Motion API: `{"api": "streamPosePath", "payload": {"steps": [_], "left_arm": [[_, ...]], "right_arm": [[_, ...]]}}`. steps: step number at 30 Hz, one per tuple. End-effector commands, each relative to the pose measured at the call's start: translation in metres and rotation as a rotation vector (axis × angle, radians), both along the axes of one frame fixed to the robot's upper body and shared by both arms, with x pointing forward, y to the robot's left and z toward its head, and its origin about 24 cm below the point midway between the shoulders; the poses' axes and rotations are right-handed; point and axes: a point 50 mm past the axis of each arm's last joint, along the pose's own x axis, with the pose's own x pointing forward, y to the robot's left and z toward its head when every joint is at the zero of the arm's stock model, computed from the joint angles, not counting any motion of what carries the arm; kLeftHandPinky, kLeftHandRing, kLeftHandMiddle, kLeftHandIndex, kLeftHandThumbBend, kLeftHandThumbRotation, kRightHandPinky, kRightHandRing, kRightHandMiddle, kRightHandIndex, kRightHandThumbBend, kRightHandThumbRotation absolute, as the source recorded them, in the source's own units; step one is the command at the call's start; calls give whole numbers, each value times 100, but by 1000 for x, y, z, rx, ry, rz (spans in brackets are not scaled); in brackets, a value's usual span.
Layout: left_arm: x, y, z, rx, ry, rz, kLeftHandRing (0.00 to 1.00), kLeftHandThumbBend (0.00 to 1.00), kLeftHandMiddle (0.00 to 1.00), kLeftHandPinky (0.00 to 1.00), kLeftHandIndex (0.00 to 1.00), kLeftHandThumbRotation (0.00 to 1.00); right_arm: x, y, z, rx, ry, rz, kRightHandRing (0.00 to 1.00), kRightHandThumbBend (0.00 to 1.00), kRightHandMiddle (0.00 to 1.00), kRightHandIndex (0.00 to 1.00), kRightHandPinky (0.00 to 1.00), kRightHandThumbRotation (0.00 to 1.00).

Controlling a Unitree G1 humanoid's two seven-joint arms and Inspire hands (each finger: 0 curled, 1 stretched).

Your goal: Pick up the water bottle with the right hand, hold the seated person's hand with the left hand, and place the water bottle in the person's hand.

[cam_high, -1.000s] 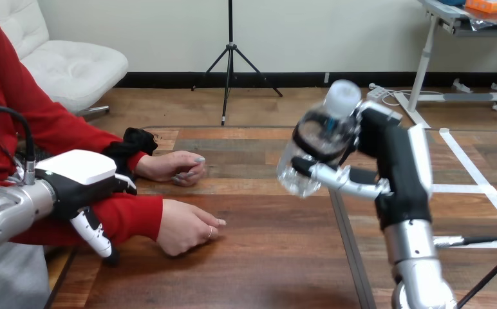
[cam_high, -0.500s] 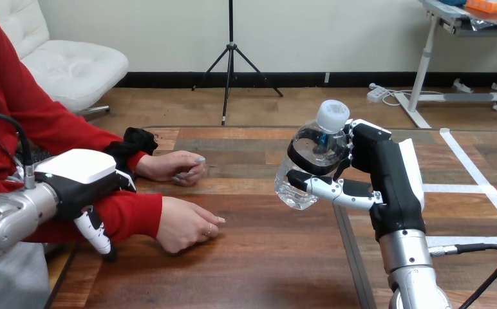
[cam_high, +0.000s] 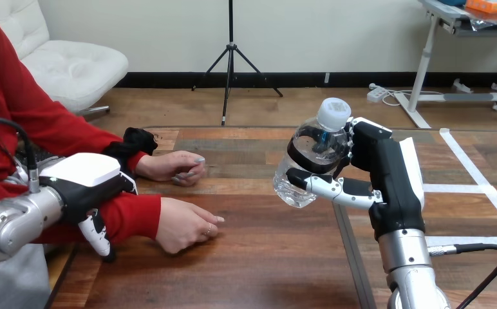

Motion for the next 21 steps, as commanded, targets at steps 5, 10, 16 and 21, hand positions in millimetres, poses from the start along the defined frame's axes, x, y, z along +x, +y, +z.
{"api": "streamPosePath", "payload": {"steps": [5,10,16,21], "left_arm": [[11,-12,16,-94,-88,-4,57,85,59,55,61,0],[11,-11,17,-116,-100,-3,56,85,58,54,60,0],[10,-12,18,-146,-105,-8,54,85,57,52,58,0],[9,-12,18,-161,-111,-8,53,84,56,51,57,0]], "right_arm": [[6,5,27,39,-132,21,34,89,47,48,27,0],[6,5,26,44,-129,24,34,89,47,48,27,0],[5,5,25,45,-129,26,33,89,47,48,26,0],[5,6,25,56,-127,36,34,89,47,48,27,0]]}}
